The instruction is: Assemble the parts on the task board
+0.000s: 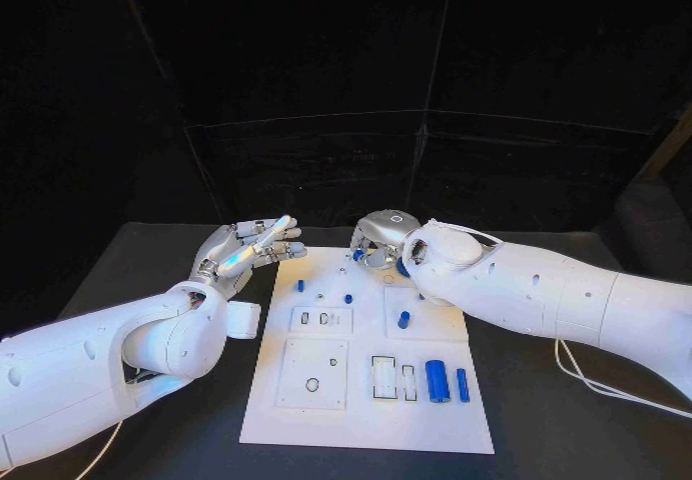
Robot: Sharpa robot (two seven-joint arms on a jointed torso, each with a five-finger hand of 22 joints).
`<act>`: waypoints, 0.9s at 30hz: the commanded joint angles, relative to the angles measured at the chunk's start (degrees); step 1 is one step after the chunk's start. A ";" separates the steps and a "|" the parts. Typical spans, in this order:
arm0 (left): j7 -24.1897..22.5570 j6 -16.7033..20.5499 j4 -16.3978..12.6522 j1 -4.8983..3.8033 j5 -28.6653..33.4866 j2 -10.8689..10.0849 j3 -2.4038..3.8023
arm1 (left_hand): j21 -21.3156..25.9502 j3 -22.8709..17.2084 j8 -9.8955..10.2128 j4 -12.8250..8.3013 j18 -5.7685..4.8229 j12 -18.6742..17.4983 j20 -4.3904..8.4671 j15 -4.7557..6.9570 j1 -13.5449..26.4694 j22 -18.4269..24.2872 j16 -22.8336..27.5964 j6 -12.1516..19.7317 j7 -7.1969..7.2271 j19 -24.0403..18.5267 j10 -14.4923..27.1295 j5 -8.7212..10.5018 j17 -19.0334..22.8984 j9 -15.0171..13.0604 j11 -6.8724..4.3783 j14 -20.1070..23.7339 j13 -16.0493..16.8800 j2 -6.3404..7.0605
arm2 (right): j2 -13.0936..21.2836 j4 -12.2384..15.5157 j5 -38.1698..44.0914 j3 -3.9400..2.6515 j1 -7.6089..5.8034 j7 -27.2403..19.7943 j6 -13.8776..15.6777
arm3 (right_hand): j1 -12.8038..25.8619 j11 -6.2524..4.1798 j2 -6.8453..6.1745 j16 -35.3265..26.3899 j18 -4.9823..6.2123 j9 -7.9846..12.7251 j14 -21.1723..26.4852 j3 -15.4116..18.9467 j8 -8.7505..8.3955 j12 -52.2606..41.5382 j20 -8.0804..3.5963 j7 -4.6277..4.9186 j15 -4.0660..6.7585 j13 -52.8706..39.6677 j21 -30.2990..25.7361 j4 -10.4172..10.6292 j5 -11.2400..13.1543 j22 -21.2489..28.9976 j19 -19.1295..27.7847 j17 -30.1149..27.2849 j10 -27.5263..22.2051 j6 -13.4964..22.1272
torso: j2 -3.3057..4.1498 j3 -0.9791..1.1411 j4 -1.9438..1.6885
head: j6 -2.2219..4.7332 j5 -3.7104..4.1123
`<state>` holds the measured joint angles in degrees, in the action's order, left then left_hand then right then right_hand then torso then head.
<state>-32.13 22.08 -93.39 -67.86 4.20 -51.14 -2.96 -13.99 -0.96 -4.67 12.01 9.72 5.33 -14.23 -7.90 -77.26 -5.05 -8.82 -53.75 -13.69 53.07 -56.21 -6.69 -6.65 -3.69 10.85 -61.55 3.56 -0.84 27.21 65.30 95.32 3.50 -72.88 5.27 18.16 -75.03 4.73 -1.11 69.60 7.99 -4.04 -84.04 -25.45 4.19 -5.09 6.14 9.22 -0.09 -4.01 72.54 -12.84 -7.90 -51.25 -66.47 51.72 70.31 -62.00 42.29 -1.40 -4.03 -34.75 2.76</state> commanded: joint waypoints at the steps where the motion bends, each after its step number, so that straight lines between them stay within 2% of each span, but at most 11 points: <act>1: -0.45 -0.56 -0.24 -0.15 -0.39 0.08 0.05 | 0.40 0.29 0.17 -0.17 0.75 -0.30 -0.07 -0.21 0.53 0.05 0.38 -0.21 -0.09 0.25 -0.04 0.17 -0.01 -0.02 0.02 0.19 0.05 -0.24 | -0.84 -0.90 -0.46 -0.05 -0.13 -1.07 1.70 | 0.13 0.20 -0.54 0.41 -0.43 0.08 -0.31 -0.39 -0.38 0.25 -0.04 0.13 0.08 0.08 0.37 -0.06 -0.17 -0.16 -0.43 0.26 -0.18 -0.03 | 0.34 -0.08 -0.20 | 0.10 0.04; 5: -0.41 -0.51 -0.21 -0.17 -0.39 0.19 0.05 | 0.40 0.29 0.17 -0.17 0.75 -0.30 -0.07 -0.21 0.53 0.05 0.38 -0.21 -0.09 0.25 -0.04 0.17 -0.01 -0.02 0.02 0.19 0.05 -0.24 | -1.92 -1.90 -0.50 -0.05 -0.13 -0.82 1.76 | 0.15 0.21 -0.55 0.46 -0.45 0.09 -0.32 -0.43 -0.39 0.28 -0.03 0.13 0.07 0.09 0.45 -0.03 -0.19 -0.31 -0.51 0.32 -0.18 -0.01 | 0.50 -0.12 -0.35 | 0.12 0.08; 13: -0.39 -0.46 -0.39 -0.27 -0.39 0.24 0.06 | 0.40 0.29 0.17 -0.17 0.75 -0.30 -0.07 -0.21 0.53 0.05 0.38 -0.21 -0.09 0.25 -0.04 0.17 -0.01 -0.02 0.02 0.19 0.05 -0.24 | -3.60 -3.97 -0.52 -0.05 -0.12 -0.14 0.84 | 0.22 0.24 -0.59 0.52 -0.47 0.10 -0.33 -0.50 -0.42 0.36 -0.01 0.16 0.05 0.10 0.53 0.06 -0.20 -0.42 -0.57 0.35 -0.21 0.04 | 0.51 -0.13 -0.18 | 0.01 -0.21; 20: -0.32 -0.47 -0.38 -0.31 -0.39 0.36 0.06 | 0.46 0.27 0.16 -0.24 0.76 -0.28 -0.07 -0.20 0.48 0.10 0.44 -0.26 -0.04 0.27 -0.10 0.17 -0.01 -0.03 -0.01 0.18 0.06 -0.28 | -4.96 -6.03 -0.52 -0.04 -0.11 0.10 -0.29 | 0.37 0.29 -0.71 0.55 -0.49 0.13 -0.30 -0.60 -0.49 0.53 0.03 0.21 0.00 0.12 0.61 0.23 -0.15 -0.51 -0.60 0.29 -0.31 0.16 | 0.58 -0.14 -0.28 | -0.13 -0.33; 27: -0.23 -0.49 -0.30 -0.32 -0.39 0.44 0.06 | 0.46 0.27 0.16 -0.24 0.76 -0.28 -0.07 -0.20 0.48 0.10 0.44 -0.26 -0.04 0.27 -0.10 0.17 -0.01 -0.03 -0.01 0.18 0.06 -0.28 | -5.75 -7.46 -0.41 -0.04 -0.10 0.40 -1.70 | 0.48 0.33 -0.81 0.59 -0.49 0.14 -0.28 -0.68 -0.52 0.65 0.06 0.24 -0.03 0.13 0.65 0.36 0.02 -0.53 -0.58 0.27 -0.37 0.24 | 0.53 -0.14 -0.20 | -0.38 -0.50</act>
<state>-32.10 22.09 -93.60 -68.07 4.20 -50.77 -2.95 -13.58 -0.80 -4.67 11.85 9.72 5.33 -14.24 -7.90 -77.26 -5.00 -8.59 -53.75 -13.69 53.07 -56.21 -6.69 -6.65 -3.69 10.85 -61.54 3.56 -0.85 21.53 58.02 94.81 3.50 -72.85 5.29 17.78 -74.71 4.93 -1.43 69.82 8.01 -3.98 -84.04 -25.79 3.97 -4.81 6.35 9.21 -0.09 -3.96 72.94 -12.50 -7.89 -51.73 -66.68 52.05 70.11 -62.00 42.84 -1.53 -4.28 -35.07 2.34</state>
